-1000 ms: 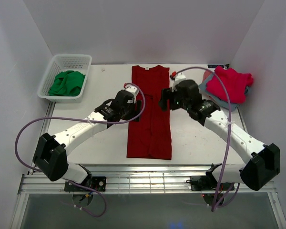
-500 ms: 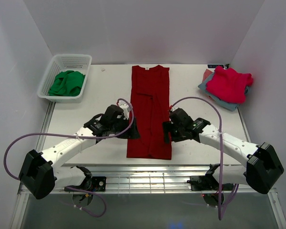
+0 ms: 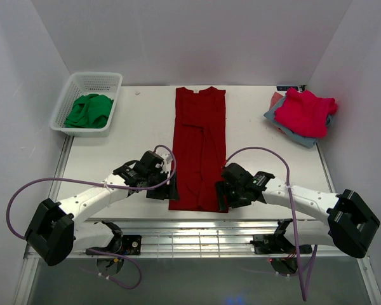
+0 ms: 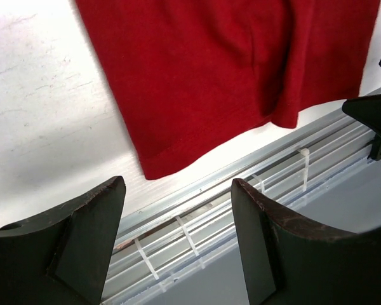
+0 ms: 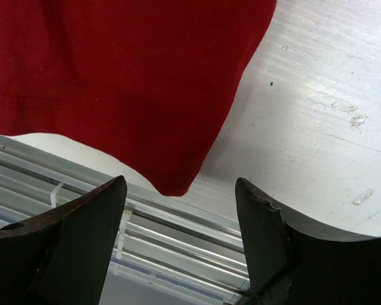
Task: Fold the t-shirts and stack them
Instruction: Grab the bottom of the folded rectangular tshirt with both arms
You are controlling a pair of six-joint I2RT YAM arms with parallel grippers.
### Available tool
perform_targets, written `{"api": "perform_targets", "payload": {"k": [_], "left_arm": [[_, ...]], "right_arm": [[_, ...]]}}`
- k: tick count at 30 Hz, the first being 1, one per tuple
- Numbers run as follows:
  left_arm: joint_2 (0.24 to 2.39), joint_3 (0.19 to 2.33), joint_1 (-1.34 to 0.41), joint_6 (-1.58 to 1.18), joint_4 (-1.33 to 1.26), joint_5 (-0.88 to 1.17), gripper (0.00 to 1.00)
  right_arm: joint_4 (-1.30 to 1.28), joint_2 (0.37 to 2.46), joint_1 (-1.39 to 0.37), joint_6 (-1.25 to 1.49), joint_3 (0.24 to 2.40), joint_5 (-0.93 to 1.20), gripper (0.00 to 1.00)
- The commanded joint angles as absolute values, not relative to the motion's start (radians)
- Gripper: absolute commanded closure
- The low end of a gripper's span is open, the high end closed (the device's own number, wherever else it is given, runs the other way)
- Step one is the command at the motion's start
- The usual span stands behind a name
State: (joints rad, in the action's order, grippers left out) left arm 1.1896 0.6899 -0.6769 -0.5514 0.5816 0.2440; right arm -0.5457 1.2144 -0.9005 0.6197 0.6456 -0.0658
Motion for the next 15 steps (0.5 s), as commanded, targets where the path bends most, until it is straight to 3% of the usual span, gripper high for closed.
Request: {"api": "perform_targets", "payload": {"k": [1, 15], "left_arm": [[1.183, 0.673, -0.673, -0.564, 0.563, 0.239, 0.22], [1.299, 0.632, -0.673, -0.555, 0.476, 0.215, 0.23]], "right_arm": [[-0.489, 1.203, -0.916, 0.657, 0.624, -0.06, 0.25], [-0.402, 1.267, -0.919, 0.641, 0.623, -0.092, 0.28]]}}
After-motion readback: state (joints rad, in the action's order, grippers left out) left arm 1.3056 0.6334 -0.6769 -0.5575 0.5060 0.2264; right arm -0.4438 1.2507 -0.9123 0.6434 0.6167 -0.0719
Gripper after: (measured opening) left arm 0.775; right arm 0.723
